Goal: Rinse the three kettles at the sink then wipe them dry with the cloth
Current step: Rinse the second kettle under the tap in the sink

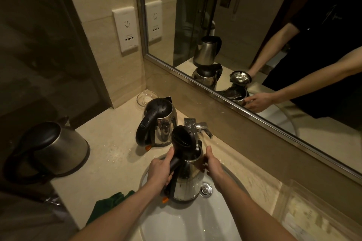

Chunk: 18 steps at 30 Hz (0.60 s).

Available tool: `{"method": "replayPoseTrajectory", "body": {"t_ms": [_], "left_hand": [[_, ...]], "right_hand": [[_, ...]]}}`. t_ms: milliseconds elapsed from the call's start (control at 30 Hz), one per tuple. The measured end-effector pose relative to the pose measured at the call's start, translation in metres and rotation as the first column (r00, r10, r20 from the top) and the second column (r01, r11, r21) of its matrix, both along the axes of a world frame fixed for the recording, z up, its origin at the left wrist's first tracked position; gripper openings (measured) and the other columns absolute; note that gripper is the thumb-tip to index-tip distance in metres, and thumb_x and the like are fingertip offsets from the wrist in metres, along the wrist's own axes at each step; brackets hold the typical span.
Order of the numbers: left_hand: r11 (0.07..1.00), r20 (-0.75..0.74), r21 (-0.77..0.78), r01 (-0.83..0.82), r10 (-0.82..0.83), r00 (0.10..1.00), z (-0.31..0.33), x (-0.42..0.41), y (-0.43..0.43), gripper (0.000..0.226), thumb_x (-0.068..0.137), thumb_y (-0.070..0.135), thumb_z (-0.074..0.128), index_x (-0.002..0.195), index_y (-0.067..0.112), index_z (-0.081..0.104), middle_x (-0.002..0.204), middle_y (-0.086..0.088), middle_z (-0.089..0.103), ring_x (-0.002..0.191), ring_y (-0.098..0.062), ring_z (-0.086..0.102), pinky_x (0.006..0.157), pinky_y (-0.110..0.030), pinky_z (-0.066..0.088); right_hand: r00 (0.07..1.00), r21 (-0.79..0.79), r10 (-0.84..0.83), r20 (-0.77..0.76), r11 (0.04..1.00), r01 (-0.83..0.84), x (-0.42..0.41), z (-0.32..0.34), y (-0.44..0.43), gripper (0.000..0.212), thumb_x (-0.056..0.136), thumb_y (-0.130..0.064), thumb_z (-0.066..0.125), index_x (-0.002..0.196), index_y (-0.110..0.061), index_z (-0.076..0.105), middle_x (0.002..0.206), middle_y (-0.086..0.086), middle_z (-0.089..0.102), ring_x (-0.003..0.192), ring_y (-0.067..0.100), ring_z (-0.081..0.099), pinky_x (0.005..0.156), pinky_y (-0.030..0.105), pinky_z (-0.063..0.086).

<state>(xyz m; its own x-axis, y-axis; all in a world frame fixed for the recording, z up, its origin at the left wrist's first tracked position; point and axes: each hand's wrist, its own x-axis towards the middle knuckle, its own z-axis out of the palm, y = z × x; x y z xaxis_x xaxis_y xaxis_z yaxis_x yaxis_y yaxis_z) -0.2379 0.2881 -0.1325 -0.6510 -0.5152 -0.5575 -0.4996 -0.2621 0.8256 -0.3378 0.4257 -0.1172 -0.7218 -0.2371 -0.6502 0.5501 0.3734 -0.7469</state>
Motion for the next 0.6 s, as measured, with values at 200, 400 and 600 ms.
{"method": "replayPoseTrajectory", "body": {"t_ms": [200, 400, 600], "left_hand": [[1.0, 0.002, 0.0, -0.003, 0.003, 1.0, 0.0016, 0.0001, 0.0003, 0.058, 0.094, 0.061, 0.051, 0.062, 0.013, 0.054, 0.044, 0.0, 0.046, 0.037, -0.013, 0.041, 0.041, -0.025, 0.035], [1.0, -0.001, -0.005, 0.0, 0.0, 1.0, 0.0027, 0.0006, 0.0001, 0.058, 0.094, 0.06, 0.051, 0.062, 0.012, 0.054, 0.044, 0.0, 0.046, 0.036, -0.013, 0.041, 0.041, -0.024, 0.035], [1.0, -0.011, 0.008, 0.0, 0.0, 1.0, 0.0055, 0.001, 0.0, 0.057, 0.095, 0.059, 0.052, 0.061, 0.012, 0.053, 0.043, 0.0, 0.044, 0.035, -0.013, 0.04, 0.04, -0.023, 0.033]], "right_hand": [[1.0, 0.0, 0.008, 0.005, 1.0, -0.008, -0.001, -0.003, 0.0001, 0.065, 0.1, -0.053, 0.02, 0.127, -0.006, 0.057, 0.136, 0.013, 0.054, 0.127, 0.026, 0.047, 0.108, 0.036, 0.028], [1.0, -0.013, 0.007, -0.001, 1.0, -0.007, -0.0015, -0.0043, 0.0, 0.065, 0.101, -0.052, 0.021, 0.127, -0.006, 0.058, 0.136, 0.013, 0.054, 0.128, 0.026, 0.047, 0.108, 0.035, 0.028], [1.0, -0.023, -0.001, -0.015, 1.0, 0.0, -0.0022, -0.007, -0.0005, 0.064, 0.101, -0.052, 0.021, 0.12, -0.006, 0.061, 0.131, 0.013, 0.057, 0.112, 0.02, 0.05, 0.104, 0.034, 0.031]]}}
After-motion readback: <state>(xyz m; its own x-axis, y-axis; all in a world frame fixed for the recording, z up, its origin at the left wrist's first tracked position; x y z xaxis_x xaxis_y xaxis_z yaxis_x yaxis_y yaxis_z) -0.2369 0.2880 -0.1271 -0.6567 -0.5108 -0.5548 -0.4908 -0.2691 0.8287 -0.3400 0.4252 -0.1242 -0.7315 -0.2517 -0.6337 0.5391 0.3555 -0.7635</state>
